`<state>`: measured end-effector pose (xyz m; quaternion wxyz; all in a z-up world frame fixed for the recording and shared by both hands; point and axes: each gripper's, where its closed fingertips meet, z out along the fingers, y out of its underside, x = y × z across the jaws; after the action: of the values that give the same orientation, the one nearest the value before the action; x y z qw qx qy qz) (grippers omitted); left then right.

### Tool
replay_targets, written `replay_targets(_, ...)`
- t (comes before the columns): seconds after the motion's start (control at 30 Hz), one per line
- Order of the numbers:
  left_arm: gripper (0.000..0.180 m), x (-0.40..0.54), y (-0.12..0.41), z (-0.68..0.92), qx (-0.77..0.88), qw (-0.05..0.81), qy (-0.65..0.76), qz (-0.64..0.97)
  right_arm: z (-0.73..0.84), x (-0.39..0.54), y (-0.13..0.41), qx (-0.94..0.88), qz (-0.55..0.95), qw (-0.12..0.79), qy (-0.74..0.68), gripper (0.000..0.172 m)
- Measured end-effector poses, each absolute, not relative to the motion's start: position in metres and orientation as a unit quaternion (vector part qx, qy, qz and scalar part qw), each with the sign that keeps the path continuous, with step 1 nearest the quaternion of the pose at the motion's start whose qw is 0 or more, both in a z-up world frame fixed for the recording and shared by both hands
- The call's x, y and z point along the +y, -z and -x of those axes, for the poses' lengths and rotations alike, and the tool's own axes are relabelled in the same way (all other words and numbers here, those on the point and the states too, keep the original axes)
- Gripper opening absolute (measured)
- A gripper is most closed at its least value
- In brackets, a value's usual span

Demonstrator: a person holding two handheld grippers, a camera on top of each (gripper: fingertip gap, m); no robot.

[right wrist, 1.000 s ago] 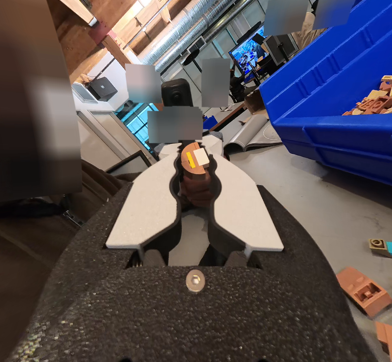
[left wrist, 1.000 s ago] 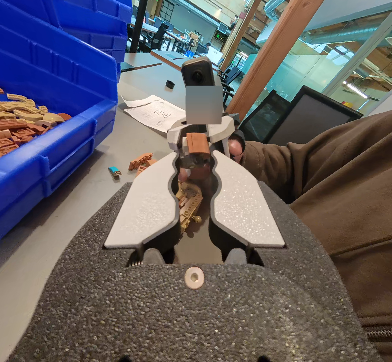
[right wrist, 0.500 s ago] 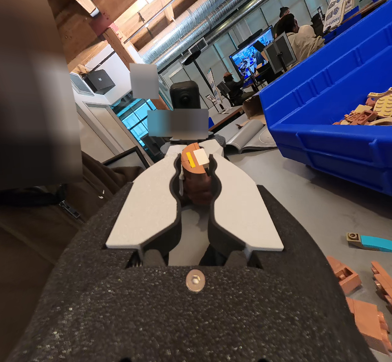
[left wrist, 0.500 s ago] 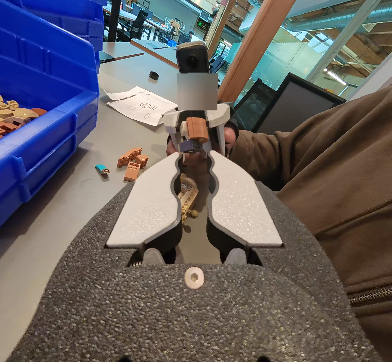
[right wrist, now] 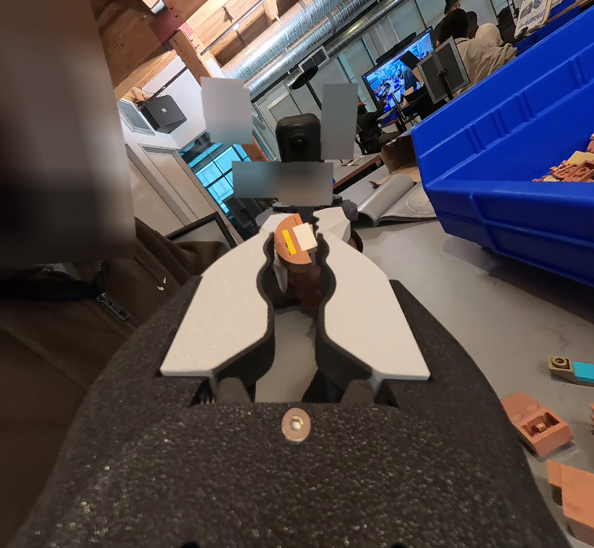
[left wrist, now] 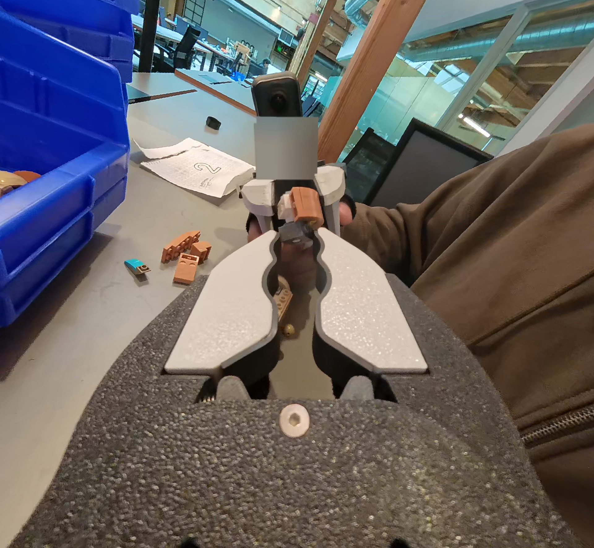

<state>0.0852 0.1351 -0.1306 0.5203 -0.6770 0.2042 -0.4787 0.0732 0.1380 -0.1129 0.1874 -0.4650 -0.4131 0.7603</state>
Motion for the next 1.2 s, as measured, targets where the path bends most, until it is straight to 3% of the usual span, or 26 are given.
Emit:
replay_targets(0.53, 0.018, 0.129, 0.164, -0.099, 0.342, 0.496, 0.308, 0.736, -0.092, 0.123, 0.153, -0.648, 0.431, 0.239, -0.58, 0.035)
replay_targets(0.83, 0.017, 0.133, 0.181, -0.105, 0.384, 0.463, 0.258, 0.756, -0.096, 0.127, 0.172, -0.745, 0.38, 0.319, -0.446, 0.03)
replay_targets(1.2, 0.017, 0.133, 0.181, -0.113, 0.415, 0.459, 0.268, 0.738, -0.105, 0.129, 0.173, -0.741, 0.359, 0.304, -0.479, 0.025)
